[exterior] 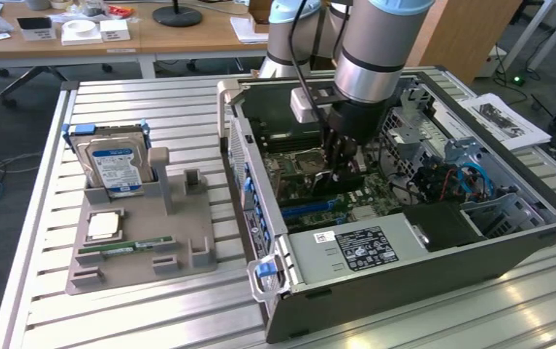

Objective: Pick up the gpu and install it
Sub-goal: 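Insert the gpu into the slot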

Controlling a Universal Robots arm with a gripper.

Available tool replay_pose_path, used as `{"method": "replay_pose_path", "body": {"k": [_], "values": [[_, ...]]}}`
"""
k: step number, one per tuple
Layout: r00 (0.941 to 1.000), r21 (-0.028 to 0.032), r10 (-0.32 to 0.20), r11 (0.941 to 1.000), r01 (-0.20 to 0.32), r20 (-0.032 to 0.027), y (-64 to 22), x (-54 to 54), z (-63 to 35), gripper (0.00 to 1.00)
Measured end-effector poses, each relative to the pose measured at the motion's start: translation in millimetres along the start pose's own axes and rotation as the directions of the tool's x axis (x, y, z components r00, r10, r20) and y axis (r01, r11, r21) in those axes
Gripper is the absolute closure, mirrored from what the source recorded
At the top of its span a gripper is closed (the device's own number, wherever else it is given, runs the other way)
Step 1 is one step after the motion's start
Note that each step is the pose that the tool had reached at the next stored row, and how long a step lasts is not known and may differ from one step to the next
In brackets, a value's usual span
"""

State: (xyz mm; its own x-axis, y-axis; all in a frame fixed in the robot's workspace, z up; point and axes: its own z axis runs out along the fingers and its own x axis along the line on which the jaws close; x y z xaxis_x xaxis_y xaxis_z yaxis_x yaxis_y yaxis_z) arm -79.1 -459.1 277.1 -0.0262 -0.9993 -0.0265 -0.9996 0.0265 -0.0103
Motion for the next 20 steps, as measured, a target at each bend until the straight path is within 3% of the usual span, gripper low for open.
{"method": "replay_pose_path", "body": {"k": [20], "values": [[1.0000, -0.0001, 0.000, 1.0000, 0.000, -0.0013, 6.5, 0.5, 9.2, 0.73]]}}
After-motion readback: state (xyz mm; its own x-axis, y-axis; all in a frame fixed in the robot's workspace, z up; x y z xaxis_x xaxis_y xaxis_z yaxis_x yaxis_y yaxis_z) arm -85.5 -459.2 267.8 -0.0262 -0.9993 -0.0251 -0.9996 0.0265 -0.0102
